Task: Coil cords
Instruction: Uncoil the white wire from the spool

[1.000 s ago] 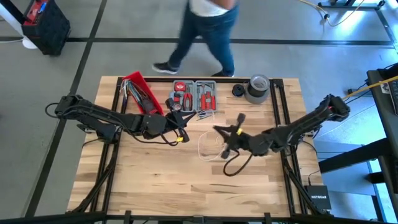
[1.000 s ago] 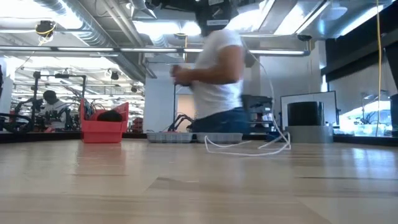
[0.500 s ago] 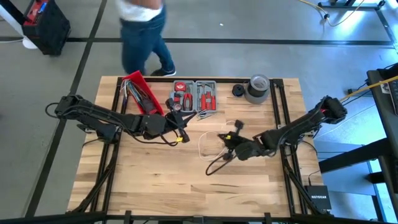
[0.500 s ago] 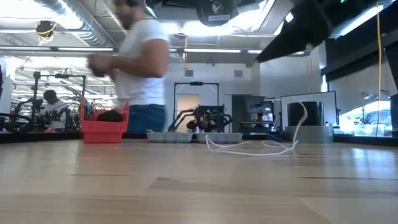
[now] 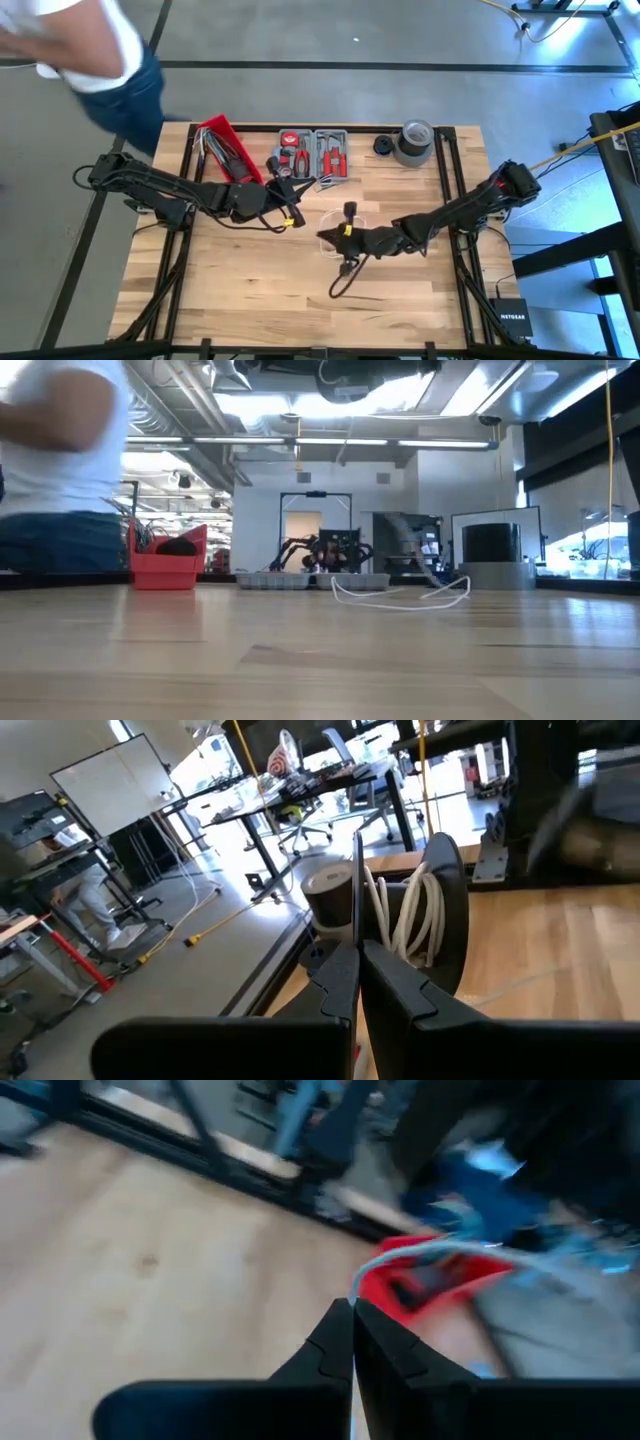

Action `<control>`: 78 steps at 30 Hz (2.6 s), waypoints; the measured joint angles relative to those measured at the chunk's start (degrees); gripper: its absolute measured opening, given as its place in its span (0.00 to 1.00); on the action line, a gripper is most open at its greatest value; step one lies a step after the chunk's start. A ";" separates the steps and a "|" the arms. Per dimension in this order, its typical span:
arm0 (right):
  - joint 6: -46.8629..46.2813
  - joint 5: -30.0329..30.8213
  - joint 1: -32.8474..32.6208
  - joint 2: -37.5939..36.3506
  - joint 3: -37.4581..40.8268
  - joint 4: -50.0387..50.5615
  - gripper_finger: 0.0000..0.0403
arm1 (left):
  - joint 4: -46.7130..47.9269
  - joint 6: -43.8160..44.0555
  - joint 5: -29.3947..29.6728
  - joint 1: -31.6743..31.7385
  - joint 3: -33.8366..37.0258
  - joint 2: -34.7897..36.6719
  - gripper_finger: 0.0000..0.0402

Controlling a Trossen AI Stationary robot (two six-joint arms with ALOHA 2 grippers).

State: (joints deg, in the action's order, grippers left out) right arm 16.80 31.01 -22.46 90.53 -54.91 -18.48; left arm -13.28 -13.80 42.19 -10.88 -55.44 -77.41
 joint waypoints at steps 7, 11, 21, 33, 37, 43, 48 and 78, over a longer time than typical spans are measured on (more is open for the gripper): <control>4.31 17.79 -3.73 -6.00 -7.18 17.92 0.02 | 1.10 -0.04 -0.02 -0.06 0.00 0.00 0.01; 0.70 25.68 -6.32 -11.20 -7.38 26.93 0.02 | 1.21 -0.45 -0.02 -0.28 0.00 0.00 0.01; -36.12 26.79 -10.74 -15.93 -7.31 62.73 0.02 | 1.23 -2.10 -0.02 -0.30 0.00 0.00 0.01; -64.43 17.47 -10.12 -14.94 5.07 72.96 0.05 | 2.85 -3.46 -0.02 -0.35 0.00 0.00 0.01; -64.59 14.56 -8.86 -14.93 7.85 67.64 0.14 | 2.58 -3.27 -0.02 -0.35 0.00 0.00 0.01; -56.54 13.78 -9.02 -15.04 4.26 64.50 0.34 | 2.06 -2.85 -0.02 -0.35 0.00 0.00 0.01; -43.90 20.74 -8.47 -14.70 3.24 42.91 0.42 | 1.37 -1.86 -0.02 -0.33 0.00 0.00 0.01; -20.23 0.27 11.73 -2.15 7.80 -1.49 0.21 | 0.68 -1.02 -0.02 -0.34 0.00 0.00 0.01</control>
State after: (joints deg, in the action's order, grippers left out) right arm -3.43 31.28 -10.73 88.38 -47.11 -19.98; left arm -12.60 -14.82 42.17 -11.21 -55.44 -77.41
